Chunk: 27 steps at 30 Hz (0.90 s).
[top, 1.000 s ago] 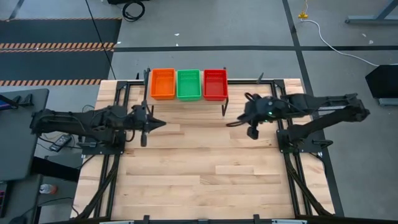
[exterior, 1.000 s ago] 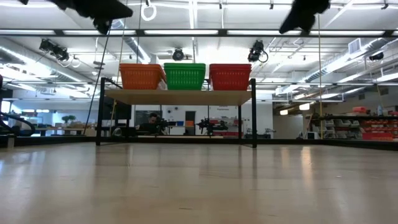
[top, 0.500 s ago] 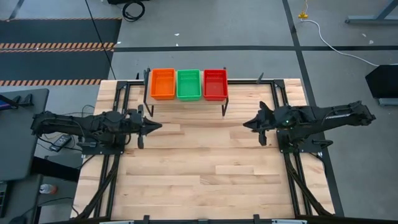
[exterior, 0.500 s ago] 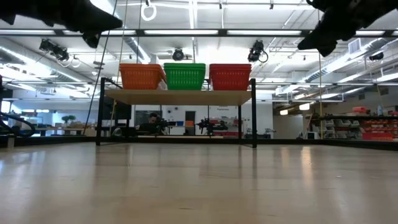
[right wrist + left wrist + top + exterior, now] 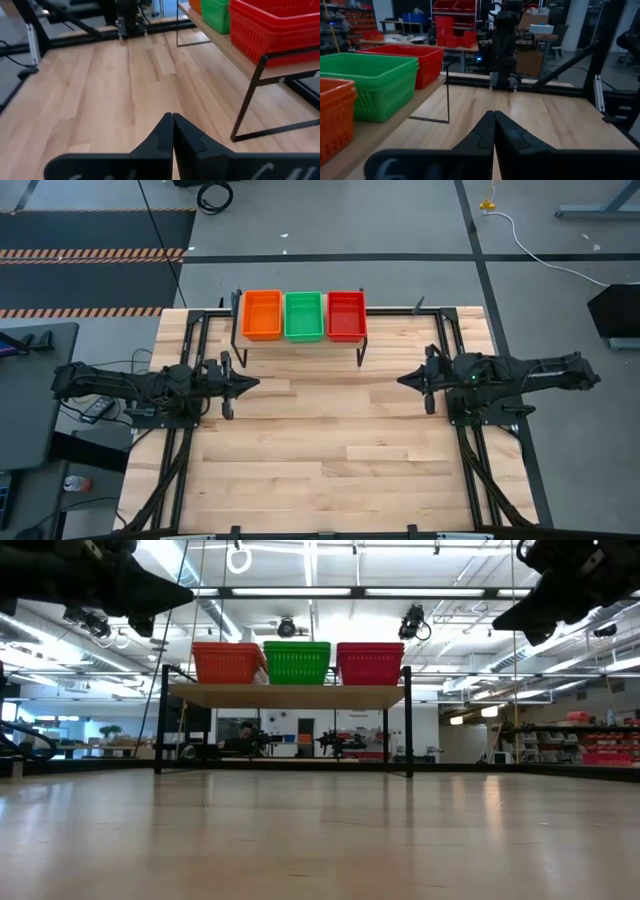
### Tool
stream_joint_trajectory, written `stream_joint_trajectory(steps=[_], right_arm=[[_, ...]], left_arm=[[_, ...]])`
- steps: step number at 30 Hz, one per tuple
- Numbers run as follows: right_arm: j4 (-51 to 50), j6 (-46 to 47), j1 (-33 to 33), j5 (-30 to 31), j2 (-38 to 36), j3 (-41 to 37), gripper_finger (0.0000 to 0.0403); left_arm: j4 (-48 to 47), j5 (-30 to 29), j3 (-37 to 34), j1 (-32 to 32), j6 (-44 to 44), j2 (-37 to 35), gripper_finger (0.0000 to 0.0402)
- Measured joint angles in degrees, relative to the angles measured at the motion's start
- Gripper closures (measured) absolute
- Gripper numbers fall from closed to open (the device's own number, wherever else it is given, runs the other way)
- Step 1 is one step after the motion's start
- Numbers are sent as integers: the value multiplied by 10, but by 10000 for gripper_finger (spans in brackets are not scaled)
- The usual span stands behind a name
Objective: Stack baskets on shelf by color
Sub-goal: Return to Home Position
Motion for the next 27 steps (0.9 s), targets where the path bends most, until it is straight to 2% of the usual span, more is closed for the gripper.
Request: stream_joint_trajectory(steps=[11,27], right_arm=[[89,26,14,-26,-100,-109,394],[85,17,14,-37,-180,-120,395]], left_arm=[[-5,54,-2,0,9,-8,391],[18,87,-2,0,11,-8,390]])
